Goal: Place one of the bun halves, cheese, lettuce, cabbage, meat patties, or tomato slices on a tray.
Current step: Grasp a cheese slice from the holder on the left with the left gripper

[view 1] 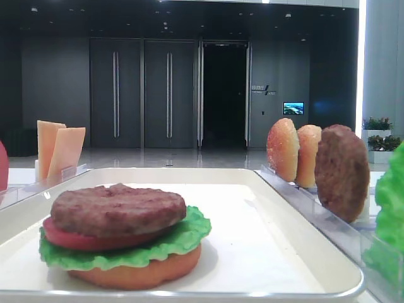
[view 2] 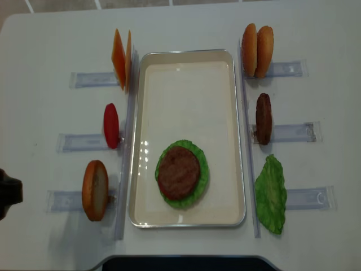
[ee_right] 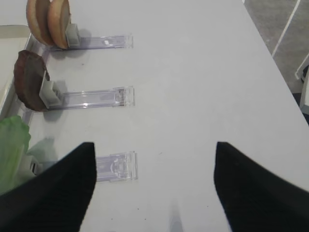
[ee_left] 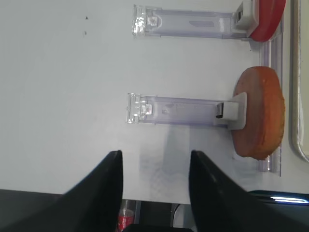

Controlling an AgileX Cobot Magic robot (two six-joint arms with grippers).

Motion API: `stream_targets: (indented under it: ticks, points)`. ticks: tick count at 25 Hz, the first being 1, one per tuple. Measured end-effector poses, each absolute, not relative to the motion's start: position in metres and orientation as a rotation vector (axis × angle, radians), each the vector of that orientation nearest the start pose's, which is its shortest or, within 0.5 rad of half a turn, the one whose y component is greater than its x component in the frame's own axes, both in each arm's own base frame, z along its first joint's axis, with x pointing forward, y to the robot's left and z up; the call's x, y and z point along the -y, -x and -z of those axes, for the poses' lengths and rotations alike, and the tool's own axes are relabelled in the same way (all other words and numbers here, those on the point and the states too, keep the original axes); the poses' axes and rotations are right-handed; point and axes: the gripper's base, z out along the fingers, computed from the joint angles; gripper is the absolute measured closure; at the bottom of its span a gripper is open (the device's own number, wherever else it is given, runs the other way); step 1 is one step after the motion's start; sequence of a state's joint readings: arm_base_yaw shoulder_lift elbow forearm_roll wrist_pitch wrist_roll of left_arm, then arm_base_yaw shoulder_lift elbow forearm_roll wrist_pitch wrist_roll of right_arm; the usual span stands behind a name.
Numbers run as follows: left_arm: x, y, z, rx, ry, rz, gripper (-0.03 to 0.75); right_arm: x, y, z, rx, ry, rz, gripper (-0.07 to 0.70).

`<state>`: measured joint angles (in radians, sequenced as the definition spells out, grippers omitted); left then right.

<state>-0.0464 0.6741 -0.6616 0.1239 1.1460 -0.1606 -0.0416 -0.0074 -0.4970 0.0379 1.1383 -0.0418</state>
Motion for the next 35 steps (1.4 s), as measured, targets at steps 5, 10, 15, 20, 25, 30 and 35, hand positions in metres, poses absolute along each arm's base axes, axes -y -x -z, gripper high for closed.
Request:
stream_targets:
  ticks: [5,10,15,20,25,30,35]
  points:
    - [-0.004,-0.11,-0.285,-2.706,0.126,-0.09,0.371,-0.004,0.009,-0.27,-2.117,0.004,0.004,0.116]
    - [-0.003,-0.121,-0.278,-2.752,0.125,-0.09,0.371,-0.004,0.009,-0.27,-2.117,0.004,0.004,0.116]
    - [-0.003,-0.13,-0.273,-2.774,0.122,-0.093,0.371,-0.004,0.009,-0.27,-2.117,0.004,0.004,0.116]
    - [-0.002,-0.14,-0.267,-2.8,0.117,-0.095,0.371,-0.004,0.009,-0.27,-2.117,0.004,0.004,0.116]
    - [-0.002,-0.149,-0.26,-2.823,0.113,-0.097,0.371,-0.004,0.009,-0.27,-2.117,0.004,0.004,0.116]
    - [-0.001,-0.158,-0.253,-2.856,0.107,-0.106,0.371,-0.004,0.009,-0.27,-2.117,0.004,0.004,0.116]
    - [-0.001,-0.167,-0.249,-2.861,0.104,-0.103,0.371,-0.004,0.009,-0.27,-2.117,0.004,0.004,0.116]
